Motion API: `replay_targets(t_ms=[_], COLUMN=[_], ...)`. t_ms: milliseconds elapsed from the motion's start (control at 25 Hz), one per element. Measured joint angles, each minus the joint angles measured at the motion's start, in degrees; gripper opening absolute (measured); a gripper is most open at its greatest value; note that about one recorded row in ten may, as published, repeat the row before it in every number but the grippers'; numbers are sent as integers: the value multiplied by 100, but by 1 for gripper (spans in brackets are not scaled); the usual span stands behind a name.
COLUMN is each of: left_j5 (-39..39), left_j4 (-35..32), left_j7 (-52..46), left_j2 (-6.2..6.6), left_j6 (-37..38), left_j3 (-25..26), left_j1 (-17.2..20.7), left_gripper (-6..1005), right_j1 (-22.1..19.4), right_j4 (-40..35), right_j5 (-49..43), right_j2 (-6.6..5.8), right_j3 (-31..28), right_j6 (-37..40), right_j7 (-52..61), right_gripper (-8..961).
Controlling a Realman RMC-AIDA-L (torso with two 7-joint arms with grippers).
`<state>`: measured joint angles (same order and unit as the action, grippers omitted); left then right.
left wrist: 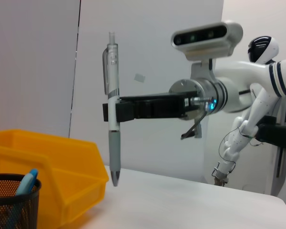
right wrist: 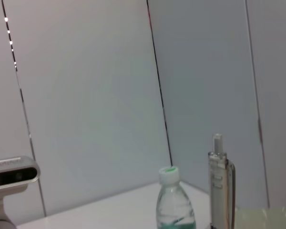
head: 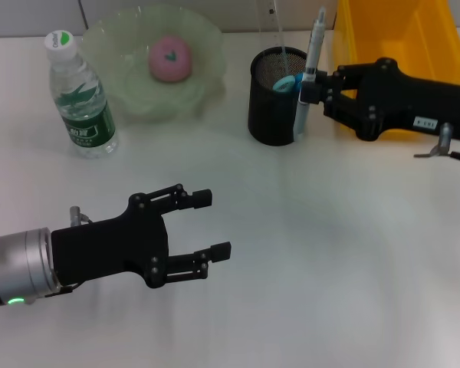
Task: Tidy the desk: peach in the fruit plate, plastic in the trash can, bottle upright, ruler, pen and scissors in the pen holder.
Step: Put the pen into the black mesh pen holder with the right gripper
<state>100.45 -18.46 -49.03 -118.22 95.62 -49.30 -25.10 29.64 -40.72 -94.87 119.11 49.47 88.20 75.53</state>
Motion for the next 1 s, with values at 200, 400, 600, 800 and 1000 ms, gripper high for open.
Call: replay_targets(t_ms=[200, 400, 600, 800, 1000], left_j5=[-31, -44, -85, -240, -517], left_j4=[0, 0, 44, 57, 95], left_j7=[8, 8, -8, -35, -19], left_j2=[-9, -9, -24, -26, -34], left_j6=[10, 0, -60, -84, -104], left_j3=[0, 0, 0, 3, 7], left_j1=[-13, -13, -56, -42, 13], left_gripper=[783, 783, 783, 783, 783], right_j1=[15, 32, 98, 226, 377], right_j4=[624, 721, 1124, 1761, 2183], right_j5=[376, 446, 870, 1504, 2052], right_j2=[-2, 0, 21, 32, 47], right_j3=[-16, -19, -23, -11, -12], right_j6=[-19, -24, -75, -316, -652], right_j7=[-784, -906, -1574, -2478, -2937], right_gripper=[129, 128, 128, 127, 127])
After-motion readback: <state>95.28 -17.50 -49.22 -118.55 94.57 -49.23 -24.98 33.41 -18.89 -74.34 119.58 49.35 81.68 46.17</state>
